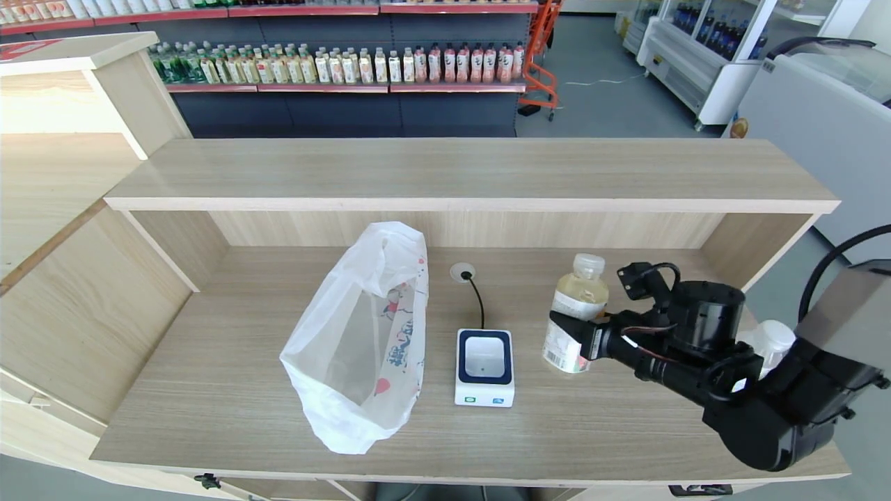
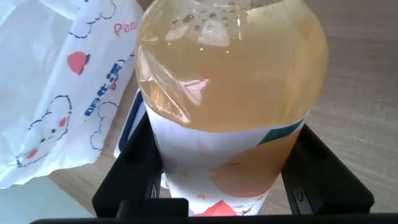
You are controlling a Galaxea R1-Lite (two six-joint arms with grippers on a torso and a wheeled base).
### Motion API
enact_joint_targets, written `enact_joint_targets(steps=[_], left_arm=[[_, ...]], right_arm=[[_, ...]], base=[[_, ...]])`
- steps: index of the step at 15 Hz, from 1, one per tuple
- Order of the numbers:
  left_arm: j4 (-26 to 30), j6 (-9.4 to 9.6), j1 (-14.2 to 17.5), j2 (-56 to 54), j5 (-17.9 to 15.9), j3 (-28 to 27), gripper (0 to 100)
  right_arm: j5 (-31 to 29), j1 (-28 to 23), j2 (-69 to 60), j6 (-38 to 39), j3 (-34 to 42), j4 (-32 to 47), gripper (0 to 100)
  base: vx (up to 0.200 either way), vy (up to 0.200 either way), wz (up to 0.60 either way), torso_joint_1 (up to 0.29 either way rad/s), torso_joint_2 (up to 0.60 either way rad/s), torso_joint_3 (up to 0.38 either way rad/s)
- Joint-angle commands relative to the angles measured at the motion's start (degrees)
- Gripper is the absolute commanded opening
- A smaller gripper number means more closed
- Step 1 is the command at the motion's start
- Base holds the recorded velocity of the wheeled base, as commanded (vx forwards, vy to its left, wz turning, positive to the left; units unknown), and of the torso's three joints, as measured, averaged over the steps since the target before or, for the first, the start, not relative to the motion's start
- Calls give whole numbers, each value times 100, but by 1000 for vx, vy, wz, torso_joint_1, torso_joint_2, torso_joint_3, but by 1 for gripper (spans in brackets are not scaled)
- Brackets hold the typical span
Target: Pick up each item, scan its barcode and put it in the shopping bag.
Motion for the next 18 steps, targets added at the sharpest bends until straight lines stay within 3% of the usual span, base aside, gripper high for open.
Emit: enact_joint_targets(steps=[1,3,8,14,15,18], left_arm=[[0,-4,1,-2,4,0,100],[0,-4,1,-2,4,0,100],[0,-4,1,-2,4,0,100],[0,-4,1,-2,4,0,100],[0,-4,1,-2,4,0,100],[0,-4,1,-2,4,0,100]], right_arm=[[1008,-43,-1222,335,647,59,0],[1465,72,-1416,335,893,33,0],[1553,1038,-1539,344,866,-11,0],[1350,1794,-1679,502,902,59,0],[1060,2111,-1688,687,937,59,0],[902,2190,-1635,766,972,68,0]], base=[[0,0,0,0,0,0],[0,0,0,0,0,0],[0,0,0,0,0,0],[0,0,0,0,0,0],[0,0,0,0,0,0],[0,0,0,0,0,0]])
